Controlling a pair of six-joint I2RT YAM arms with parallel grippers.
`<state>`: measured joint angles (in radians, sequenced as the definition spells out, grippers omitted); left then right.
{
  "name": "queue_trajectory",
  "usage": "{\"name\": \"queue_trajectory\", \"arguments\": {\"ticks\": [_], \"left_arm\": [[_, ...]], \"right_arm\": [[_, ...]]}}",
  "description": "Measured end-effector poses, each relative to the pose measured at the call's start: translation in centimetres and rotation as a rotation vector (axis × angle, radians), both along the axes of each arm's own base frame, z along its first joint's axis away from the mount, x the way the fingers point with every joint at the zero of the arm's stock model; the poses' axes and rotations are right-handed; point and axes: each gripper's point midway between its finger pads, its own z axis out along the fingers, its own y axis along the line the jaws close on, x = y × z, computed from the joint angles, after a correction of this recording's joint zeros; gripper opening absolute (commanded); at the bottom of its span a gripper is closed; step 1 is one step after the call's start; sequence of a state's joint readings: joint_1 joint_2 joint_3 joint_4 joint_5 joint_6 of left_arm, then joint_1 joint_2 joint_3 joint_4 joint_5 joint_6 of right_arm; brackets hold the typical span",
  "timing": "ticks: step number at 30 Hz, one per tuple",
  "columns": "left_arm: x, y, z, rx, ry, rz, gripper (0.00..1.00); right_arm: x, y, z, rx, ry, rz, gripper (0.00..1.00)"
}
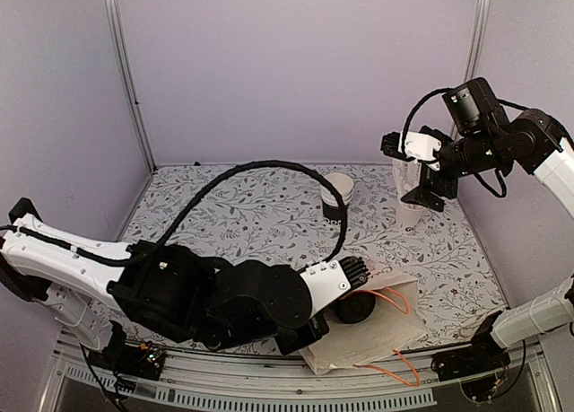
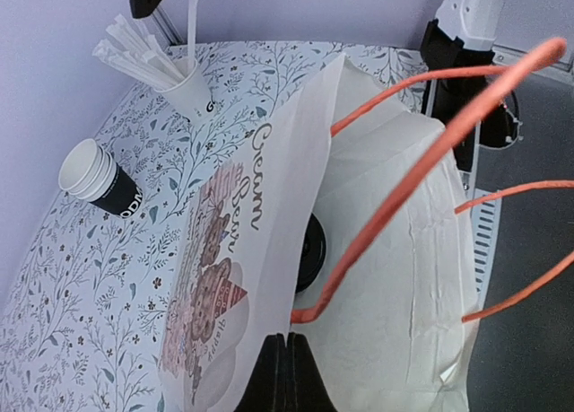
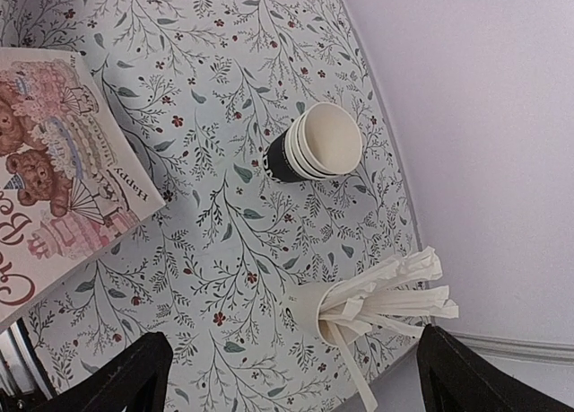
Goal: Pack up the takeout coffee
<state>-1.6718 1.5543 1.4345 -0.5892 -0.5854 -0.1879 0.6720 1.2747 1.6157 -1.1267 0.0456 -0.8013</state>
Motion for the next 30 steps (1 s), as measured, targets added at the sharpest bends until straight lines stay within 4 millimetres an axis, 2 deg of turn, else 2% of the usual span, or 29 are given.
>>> {"name": "queue_trajectory", "arguments": {"ticks": [2, 6, 12, 15, 18, 23, 24, 27, 30], "left_arm": [[-0.7, -0.5, -0.2, 0.01, -0.017, -0.003, 0.0], [-0.8, -0.6, -0.4, 0.018, -0.039, 0.01, 0.0], [0.1, -0.4, -0.1, 0.015, -0.054, 0.034, 0.0], [1.3, 0.1, 0.5, -0.002, -0.034, 0.048, 0.0], [3.5, 1.3, 1.0, -0.039, 0.007, 0.073, 0.0], [8.9, 4.4, 2.0, -0.128, 0.092, 0.147, 0.01], [10.6, 5.4, 1.8, -0.149, 0.117, 0.174, 0.01], [13.4, 7.1, 1.1, -0.175, 0.165, 0.22, 0.02], [16.2, 8.8, 0.0, -0.187, 0.214, 0.271, 0.06]], "right_arm": [[-0.1, 0.0, -0.1, -0.002, 0.005, 0.0, 0.99], [-0.3, -0.1, -0.3, -0.004, 0.014, 0.003, 0.99], [-0.4, -0.2, -0.4, 0.001, 0.023, 0.006, 0.99], [-0.5, -0.2, -0.4, 0.002, 0.024, 0.008, 0.99], [-0.6, 0.0, -0.4, 0.009, 0.03, 0.017, 0.99], [-0.7, 0.3, -0.4, 0.022, 0.041, 0.026, 0.99], [-0.6, 0.3, -0.3, 0.026, 0.046, 0.023, 0.98], [0.3, 0.2, 0.3, 0.06, 0.06, 0.0, 0.97], [2.2, -0.7, 0.8, 0.112, 0.077, -0.051, 0.96]]}}
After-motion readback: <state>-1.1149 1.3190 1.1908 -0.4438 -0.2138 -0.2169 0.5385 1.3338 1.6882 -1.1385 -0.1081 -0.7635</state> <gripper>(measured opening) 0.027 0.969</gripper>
